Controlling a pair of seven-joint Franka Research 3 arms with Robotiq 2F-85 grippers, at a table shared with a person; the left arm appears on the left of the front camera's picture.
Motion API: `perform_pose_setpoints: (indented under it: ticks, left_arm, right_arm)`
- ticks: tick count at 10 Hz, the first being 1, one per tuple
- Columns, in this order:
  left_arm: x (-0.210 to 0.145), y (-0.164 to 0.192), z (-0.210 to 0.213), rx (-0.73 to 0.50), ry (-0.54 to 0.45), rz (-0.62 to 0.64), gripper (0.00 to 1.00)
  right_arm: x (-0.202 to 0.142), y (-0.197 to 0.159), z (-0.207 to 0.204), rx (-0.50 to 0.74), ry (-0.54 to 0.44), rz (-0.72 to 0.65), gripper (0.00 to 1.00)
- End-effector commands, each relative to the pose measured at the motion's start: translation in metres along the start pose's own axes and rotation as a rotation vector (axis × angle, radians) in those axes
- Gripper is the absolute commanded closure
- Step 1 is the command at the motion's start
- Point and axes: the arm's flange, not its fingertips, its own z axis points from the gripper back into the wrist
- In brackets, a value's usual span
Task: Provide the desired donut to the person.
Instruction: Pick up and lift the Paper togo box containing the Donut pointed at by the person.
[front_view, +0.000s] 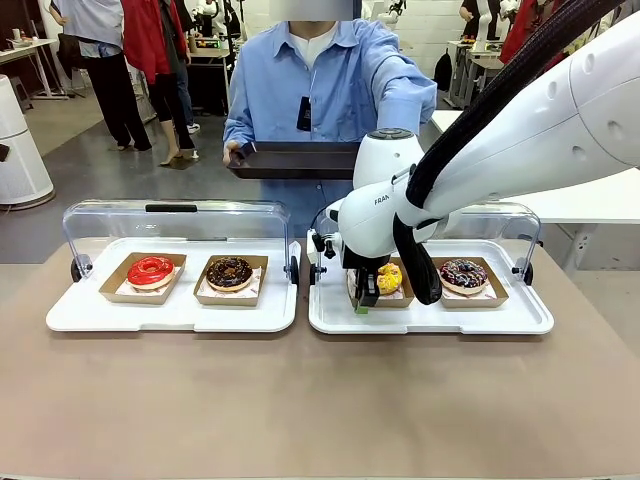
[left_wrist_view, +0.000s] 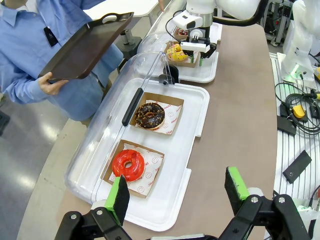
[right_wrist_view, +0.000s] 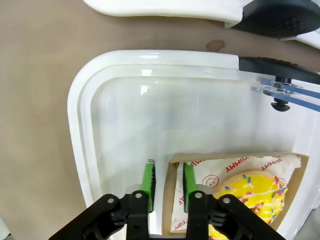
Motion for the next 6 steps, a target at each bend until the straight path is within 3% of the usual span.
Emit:
perform_pose_setpoints:
  ticks: [1,6]
  left_arm:
    - [0.0006,-0.0005,0.0002,-0.002,-0.014,0.004,0.0]
    - [0.0006,-0.0005,0.0002,-0.002,-0.014,0.004,0.0]
  right_arm:
    - [0.0006,-0.0002,-0.0053,-0.019,0.012,-0.019,1.0]
    - [0.0014,0.0032,0.0033,-0.003,0.029,-0.012,1.0]
